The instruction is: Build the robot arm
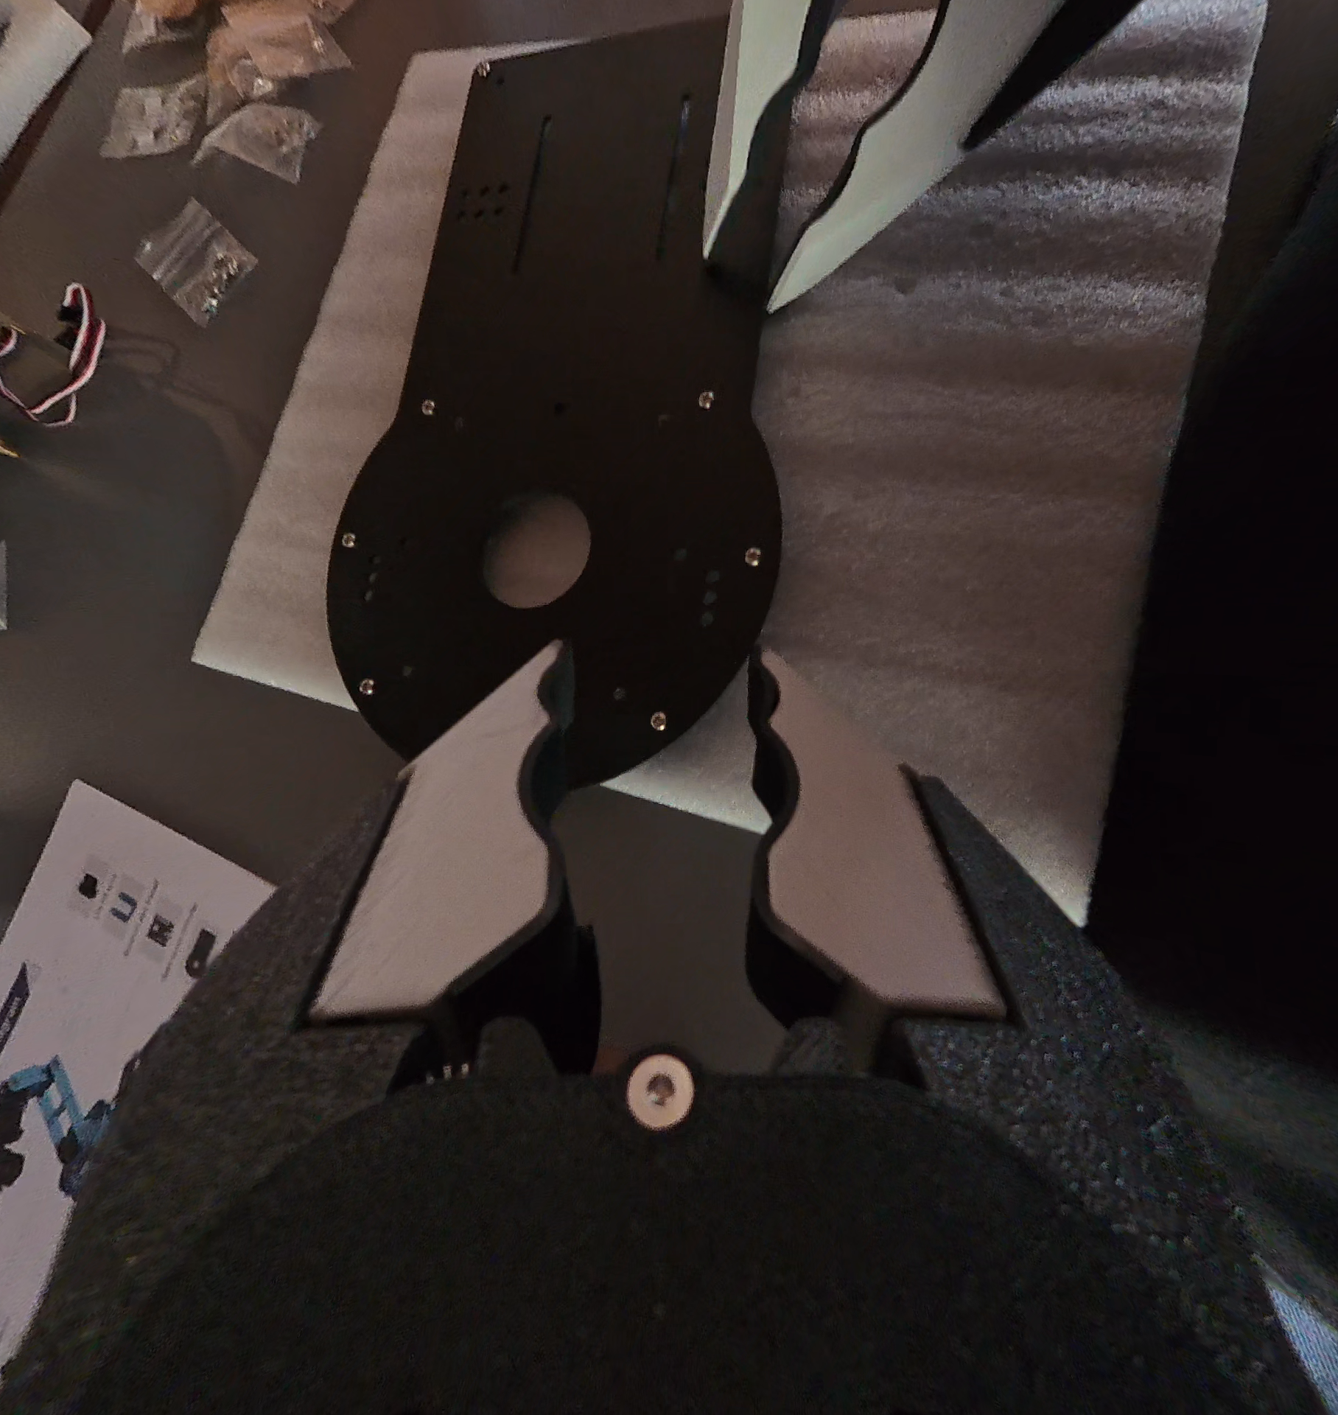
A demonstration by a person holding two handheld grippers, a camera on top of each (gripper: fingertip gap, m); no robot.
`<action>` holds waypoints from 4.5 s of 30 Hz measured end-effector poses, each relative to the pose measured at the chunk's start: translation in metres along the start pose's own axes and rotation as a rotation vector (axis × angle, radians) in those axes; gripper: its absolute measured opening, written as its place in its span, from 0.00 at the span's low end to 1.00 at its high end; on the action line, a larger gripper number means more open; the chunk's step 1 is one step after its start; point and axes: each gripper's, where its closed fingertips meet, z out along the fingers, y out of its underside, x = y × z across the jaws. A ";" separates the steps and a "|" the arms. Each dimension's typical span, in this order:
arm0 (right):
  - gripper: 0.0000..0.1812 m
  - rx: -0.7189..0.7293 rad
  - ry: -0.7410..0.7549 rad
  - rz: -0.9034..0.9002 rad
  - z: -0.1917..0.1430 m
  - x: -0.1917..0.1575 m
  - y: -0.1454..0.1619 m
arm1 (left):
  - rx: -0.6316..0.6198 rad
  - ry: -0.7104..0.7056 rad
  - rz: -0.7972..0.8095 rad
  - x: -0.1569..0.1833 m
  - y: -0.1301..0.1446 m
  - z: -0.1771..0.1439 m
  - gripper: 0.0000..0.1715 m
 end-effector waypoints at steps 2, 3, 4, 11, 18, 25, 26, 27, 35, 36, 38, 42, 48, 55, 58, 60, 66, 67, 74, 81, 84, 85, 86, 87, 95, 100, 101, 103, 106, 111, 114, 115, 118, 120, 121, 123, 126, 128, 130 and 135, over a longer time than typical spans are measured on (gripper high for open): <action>0.09 -0.031 -0.008 -0.036 0.000 -0.001 -0.001 | 0.001 -0.016 0.004 -0.002 -0.002 0.002 0.26; 0.10 -0.039 -0.016 -0.034 -0.001 0.000 -0.001 | 0.009 -0.031 0.007 -0.004 -0.004 0.003 0.26; 0.11 -0.039 -0.027 -0.020 -0.002 0.001 -0.003 | 0.022 -0.045 0.002 -0.008 -0.006 0.003 0.26; 0.23 0.346 -0.203 0.419 -0.031 0.071 -0.073 | 0.208 -0.174 -0.412 -0.113 -0.042 -0.004 0.25; 0.32 0.403 -0.112 0.623 0.049 0.236 -0.072 | 0.396 -0.334 -0.600 -0.286 -0.069 0.025 0.34; 0.35 0.369 -0.074 0.586 0.121 0.323 -0.088 | 0.495 -0.444 -0.740 -0.378 -0.088 0.055 0.38; 0.35 0.347 -0.049 0.557 0.131 0.331 -0.088 | 0.521 -0.421 -0.773 -0.383 -0.092 0.058 0.36; 0.34 0.339 -0.064 0.540 0.141 0.333 -0.087 | 0.536 -0.401 -0.799 -0.387 -0.095 0.062 0.35; 0.55 0.397 -0.403 0.801 0.170 0.332 -0.069 | 0.567 -0.366 -0.842 -0.403 -0.096 0.074 0.17; 0.56 0.381 -0.450 0.807 0.178 0.328 -0.069 | 0.583 -0.349 -0.855 -0.403 -0.097 0.075 0.16; 0.53 0.363 -0.509 0.784 0.191 0.318 -0.073 | 0.603 -0.329 -0.867 -0.402 -0.097 0.075 0.16; 0.46 0.402 -0.529 0.875 0.202 0.328 -0.075 | 0.611 -0.296 -0.881 -0.401 -0.098 0.075 0.15; 0.41 0.421 -0.511 0.907 0.200 0.335 -0.072 | 0.622 -0.287 -0.882 -0.399 -0.102 0.076 0.14; 0.40 0.394 -0.504 0.891 0.176 0.344 -0.076 | 0.647 -0.278 -0.894 -0.397 -0.119 0.065 0.15; 0.40 0.420 -0.497 0.896 0.155 0.344 -0.083 | 0.675 -0.276 -0.909 -0.391 -0.130 0.050 0.14; 0.40 0.422 -0.500 0.897 0.140 0.338 -0.089 | 0.686 -0.275 -0.915 -0.383 -0.137 0.038 0.15; 0.40 0.445 -0.529 0.918 0.087 0.301 -0.104 | 0.719 -0.300 -0.892 -0.337 -0.159 -0.004 0.14; 0.40 0.445 -0.535 0.919 0.078 0.292 -0.106 | 0.721 -0.304 -0.886 -0.326 -0.162 -0.011 0.14; 0.41 0.455 -0.577 0.921 0.022 0.220 -0.111 | 0.706 -0.339 -0.844 -0.243 -0.174 -0.052 0.14; 0.41 0.401 -0.670 0.900 0.009 0.140 -0.102 | 0.644 -0.393 -0.825 -0.168 -0.151 -0.063 0.14; 0.41 0.369 -0.715 0.875 0.012 0.111 -0.097 | 0.616 -0.424 -0.832 -0.143 -0.138 -0.061 0.14; 0.41 0.362 -0.729 0.867 0.014 0.103 -0.095 | 0.608 -0.435 -0.833 -0.136 -0.134 -0.061 0.14; 0.42 0.355 -0.744 0.859 0.015 0.096 -0.094 | 0.602 -0.446 -0.836 -0.129 -0.130 -0.060 0.14; 0.42 0.346 -0.758 0.849 0.016 0.090 -0.093 | 0.596 -0.459 -0.840 -0.124 -0.126 -0.060 0.14; 0.42 0.299 -0.838 0.734 0.024 0.063 -0.093 | 0.578 -0.538 -0.898 -0.099 -0.104 -0.062 0.13; 0.42 0.309 -0.875 0.708 0.026 0.059 -0.094 | 0.592 -0.577 -0.920 -0.093 -0.097 -0.064 0.14; 0.42 0.312 -0.884 0.709 0.026 0.057 -0.093 | 0.596 -0.579 -0.930 -0.092 -0.095 -0.065 0.14; 0.42 0.337 -0.888 0.704 0.025 0.056 -0.092 | 0.611 -0.579 -0.943 -0.089 -0.091 -0.065 0.14; 0.40 0.348 -0.898 0.660 0.016 0.055 -0.081 | 0.631 -0.572 -0.949 -0.083 -0.088 -0.064 0.14; 0.37 0.314 -0.781 0.555 0.002 0.068 -0.048 | 0.634 -0.592 -0.945 -0.081 -0.089 -0.065 0.14; 0.32 0.261 -0.720 0.522 0.006 0.077 -0.033 | 0.639 -0.592 -0.947 -0.081 -0.088 -0.065 0.14; 0.22 0.252 -0.680 0.500 0.007 0.084 -0.028 | 0.637 -0.590 -0.947 -0.081 -0.088 -0.065 0.14; 0.03 0.247 -0.595 0.458 0.012 0.106 -0.023 | 0.631 -0.586 -0.945 -0.080 -0.087 -0.065 0.14; 0.02 0.270 -0.618 0.462 0.009 0.115 -0.034 | 0.629 -0.590 -0.942 -0.080 -0.087 -0.065 0.14; 0.08 0.245 -0.669 0.458 0.004 0.111 -0.035 | 0.628 -0.591 -0.938 -0.080 -0.087 -0.065 0.14; 0.20 0.144 -0.778 0.436 -0.005 0.095 -0.025 | 0.625 -0.590 -0.931 -0.079 -0.087 -0.065 0.14; 0.36 0.002 -0.724 0.248 0.004 0.065 0.003 | 0.623 -0.594 -0.933 -0.079 -0.087 -0.065 0.14; 0.35 0.032 -0.684 0.118 0.004 0.040 -0.001 | 0.627 -0.596 -0.934 -0.079 -0.087 -0.065 0.14; 0.27 0.010 -0.558 -0.003 0.013 0.034 0.006 | 0.615 -0.596 -0.930 -0.078 -0.087 -0.065 0.14; 0.04 0.004 -0.496 -0.038 0.017 0.057 0.005 | 0.609 -0.598 -0.926 -0.078 -0.088 -0.064 0.14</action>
